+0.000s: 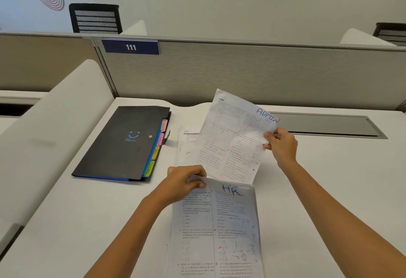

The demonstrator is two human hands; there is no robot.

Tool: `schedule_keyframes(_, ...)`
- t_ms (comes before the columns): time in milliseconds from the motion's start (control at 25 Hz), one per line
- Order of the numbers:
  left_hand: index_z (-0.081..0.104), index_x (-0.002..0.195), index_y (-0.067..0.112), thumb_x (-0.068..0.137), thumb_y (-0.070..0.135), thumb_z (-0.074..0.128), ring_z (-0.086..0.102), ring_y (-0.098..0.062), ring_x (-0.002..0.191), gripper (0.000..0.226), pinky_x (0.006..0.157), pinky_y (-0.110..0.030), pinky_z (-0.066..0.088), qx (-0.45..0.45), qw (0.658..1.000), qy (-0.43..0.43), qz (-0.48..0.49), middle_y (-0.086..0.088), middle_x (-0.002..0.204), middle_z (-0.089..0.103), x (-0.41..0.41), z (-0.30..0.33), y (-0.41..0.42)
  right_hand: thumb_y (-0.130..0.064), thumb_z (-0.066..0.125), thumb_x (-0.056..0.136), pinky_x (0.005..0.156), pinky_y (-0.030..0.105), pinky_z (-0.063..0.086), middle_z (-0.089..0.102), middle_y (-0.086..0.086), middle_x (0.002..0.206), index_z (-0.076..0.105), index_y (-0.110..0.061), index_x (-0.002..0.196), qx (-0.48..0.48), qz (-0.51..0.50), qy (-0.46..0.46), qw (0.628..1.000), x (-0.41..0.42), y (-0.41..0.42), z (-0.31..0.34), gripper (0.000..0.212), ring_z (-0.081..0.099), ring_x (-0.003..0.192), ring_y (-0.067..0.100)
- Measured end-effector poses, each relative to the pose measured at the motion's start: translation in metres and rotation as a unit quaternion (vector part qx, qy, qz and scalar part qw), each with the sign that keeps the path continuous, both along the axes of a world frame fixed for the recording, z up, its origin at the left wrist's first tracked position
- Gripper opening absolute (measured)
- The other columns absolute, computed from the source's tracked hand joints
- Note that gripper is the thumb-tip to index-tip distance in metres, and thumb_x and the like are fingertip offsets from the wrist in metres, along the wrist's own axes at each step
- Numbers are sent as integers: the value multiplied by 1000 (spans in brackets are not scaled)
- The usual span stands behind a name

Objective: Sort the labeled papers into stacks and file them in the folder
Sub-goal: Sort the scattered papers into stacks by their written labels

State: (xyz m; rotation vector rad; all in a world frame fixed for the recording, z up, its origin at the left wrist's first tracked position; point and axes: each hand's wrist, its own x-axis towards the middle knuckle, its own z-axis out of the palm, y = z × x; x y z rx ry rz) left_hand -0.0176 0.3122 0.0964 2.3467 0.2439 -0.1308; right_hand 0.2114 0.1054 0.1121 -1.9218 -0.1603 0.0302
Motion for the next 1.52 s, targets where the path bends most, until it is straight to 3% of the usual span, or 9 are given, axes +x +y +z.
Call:
schedule_keyframes(200, 49, 80, 39, 94, 29, 56, 52, -16, 103, 18, 94, -30, 23, 13, 1000, 4, 10, 22, 102, 64, 4, -1, 0, -5, 65, 86, 55, 21, 58, 68, 10, 90, 65, -1, 103, -62, 102, 94, 988, -6, -1, -7, 17, 65, 62, 21)
schedule_keyframes(360, 50, 87, 36, 94, 29, 55, 50, -12, 100, 12, 93, -29, 20, 22, 1000, 5, 6, 21, 103, 61, 9, -3, -2, -2, 67, 84, 47, 17, 52, 66, 10, 83, 64, -3, 84, -126, 199, 168, 957, -38, 6, -25, 3, 61, 57, 16)
schedule_keyframes(560, 53, 99, 32, 93, 31, 57, 48, -8, 102, 7, 93, -31, 19, 25, 999, 18, 12, 22, 107, 56, 13, -14, 0, 0, 54, 84, 54, 21, 35, 58, 3, 68, 52, -11, 61, -222, 231, 137, 937, -62, 10, -55, 26, 46, 59, 13)
schedule_keyframes(720, 54, 106, 33, 93, 31, 58, 50, -13, 111, 14, 92, -32, 19, 48, 998, 27, 34, 16, 114, 59, 21, -22, 2, -11, 62, 87, 52, 16, 38, 60, -1, 83, 60, -11, 88, -267, 200, 69, 940, -69, 10, -59, 2, 55, 70, 14)
schedule_keyframes(880, 55, 119, 30, 93, 29, 57, 50, -14, 116, 25, 90, -34, 19, 92, 994, 43, 43, 11, 124, 59, 31, -31, -1, -27, 62, 90, 57, 23, 42, 59, 0, 81, 54, -12, 107, -215, 118, 71, 967, -70, 8, -55, 24, 59, 74, 18)
schedule_keyframes(1040, 49, 131, 35, 93, 38, 54, 37, -15, 125, 38, 98, -38, 21, 197, 979, 17, 51, 9, 133, 46, 29, -47, -5, -31, 49, 96, 74, 30, 49, 63, 2, 102, 57, -13, 111, -147, 67, -55, 985, -84, 7, -55, 25, 58, 91, 18)
schedule_keyframes(1160, 51, 132, 26, 90, 37, 59, 37, -22, 132, 44, 104, -45, 25, 226, 966, -63, 108, 1, 142, 43, 18, -64, -8, -41, 42, 96, 91, 26, 41, 59, -3, 120, 56, -17, 119, -204, 161, -170, 951, -107, 5, -71, 36, 51, 112, 16)
schedule_keyframes(1320, 54, 129, 12, 88, 31, 64, 49, -37, 125, 46, 92, -57, 42, 284, 931, -87, 214, -17, 137, 50, 4, -75, 20, -57, 22, 95, 109, 37, 29, 38, 0, 149, 46, -20, 138, -350, 246, -229, 874, -128, 6, -105, 61, 33, 139, 21)
schedule_keyframes(1520, 25, 147, 6, 91, 40, 55, 16, -43, 142, 72, 106, -60, 25, 185, 856, -18, 483, -25, 155, 15, -5, -66, 77, -56, 24, 96, 110, 40, 25, 33, 2, 152, 42, -22, 141, -423, 244, -228, 843, -132, 6, -122, 60, 33, 139, 23)
